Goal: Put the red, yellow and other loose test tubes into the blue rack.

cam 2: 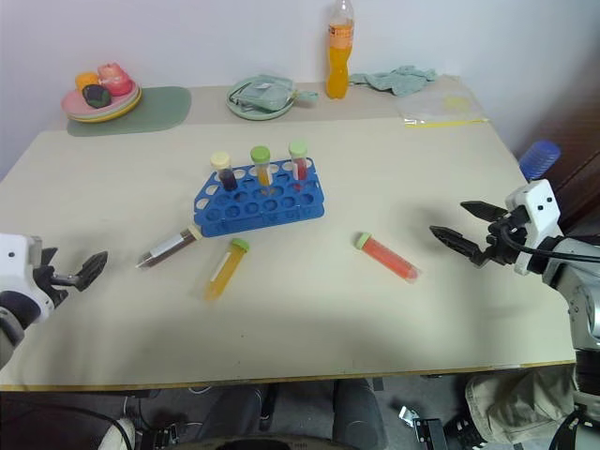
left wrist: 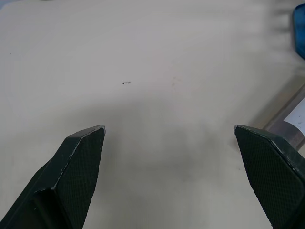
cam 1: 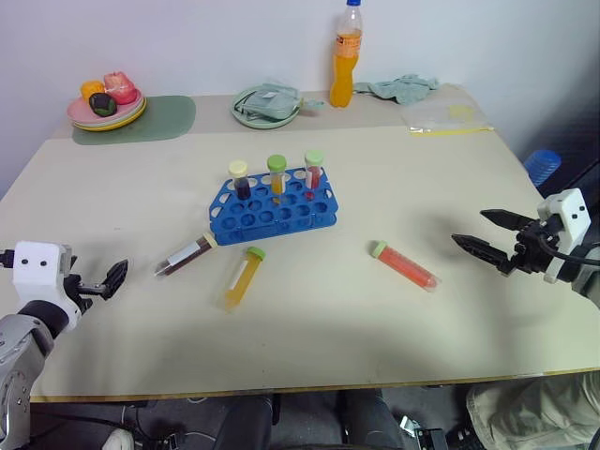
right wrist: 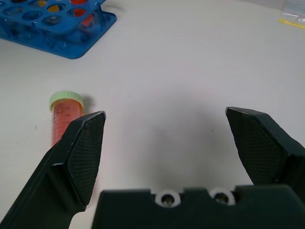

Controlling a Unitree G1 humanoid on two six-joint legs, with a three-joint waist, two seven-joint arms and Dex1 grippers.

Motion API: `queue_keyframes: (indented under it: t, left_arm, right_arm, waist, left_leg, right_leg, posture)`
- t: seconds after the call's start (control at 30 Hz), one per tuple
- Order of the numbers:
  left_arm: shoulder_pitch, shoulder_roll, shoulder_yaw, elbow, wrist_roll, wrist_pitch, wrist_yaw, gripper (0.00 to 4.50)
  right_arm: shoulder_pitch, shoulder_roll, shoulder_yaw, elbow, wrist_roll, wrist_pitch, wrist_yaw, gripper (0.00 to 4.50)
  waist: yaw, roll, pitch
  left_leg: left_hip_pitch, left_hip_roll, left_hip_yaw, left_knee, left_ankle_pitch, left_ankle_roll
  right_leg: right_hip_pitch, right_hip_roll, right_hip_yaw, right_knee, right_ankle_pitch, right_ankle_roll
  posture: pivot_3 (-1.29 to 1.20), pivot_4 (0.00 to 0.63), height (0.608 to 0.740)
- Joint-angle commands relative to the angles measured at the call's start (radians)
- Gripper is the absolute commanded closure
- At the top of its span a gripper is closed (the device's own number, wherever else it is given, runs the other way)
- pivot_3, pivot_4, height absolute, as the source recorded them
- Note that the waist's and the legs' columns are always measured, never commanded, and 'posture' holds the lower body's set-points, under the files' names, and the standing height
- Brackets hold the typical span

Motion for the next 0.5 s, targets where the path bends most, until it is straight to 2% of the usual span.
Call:
queue_keyframes:
  t: [0.03, 0.37, 0.5]
  left_arm:
    - [0.005, -0.008, 0.024, -0.033, 0.002, -0.009, 0.012, 0.05]
    - [-0.023, -0.005, 0.052, -0.022, -0.006, -0.017, 0.018, 0.05]
    - [-0.102, -0.030, 0.030, 0.015, -0.013, -0.032, 0.050, 0.05]
  right_arm:
    - [-0.038, -0.011, 0.006, -0.013, -0.001, -0.005, -0.002, 0.00]
    - [-0.091, 0.025, 0.059, -0.054, -0.003, 0.024, -0.065, 0.00]
    - [-0.075, 0.042, 0.079, -0.129, -0.003, 0.055, -0.100, 0.00]
  waist:
    - [0.000, 0.000, 0.000]
    - [0.001, 0.000, 0.000]
    - [0.002, 0.000, 0.000]
  left_leg:
    - [0.000, 0.000, 0.000, 0.000, 0.000, 0.000]
    - [0.000, 0.000, 0.000, 0.000, 0.000, 0.000]
    - [0.000, 0.000, -0.001, 0.000, 0.000, 0.000]
  right_leg:
    - [0.000, 0.000, 0.000, 0.000, 0.000, 0.000]
    - [0.000, 0.000, 0.000, 0.000, 0.000, 0.000]
    - [0.000, 0.000, -0.001, 0.000, 0.000, 0.000]
  posture:
    - [0.00, 0.150, 0.740]
    - [0.00, 0.150, 0.740]
    - [0.00, 0.150, 0.740]
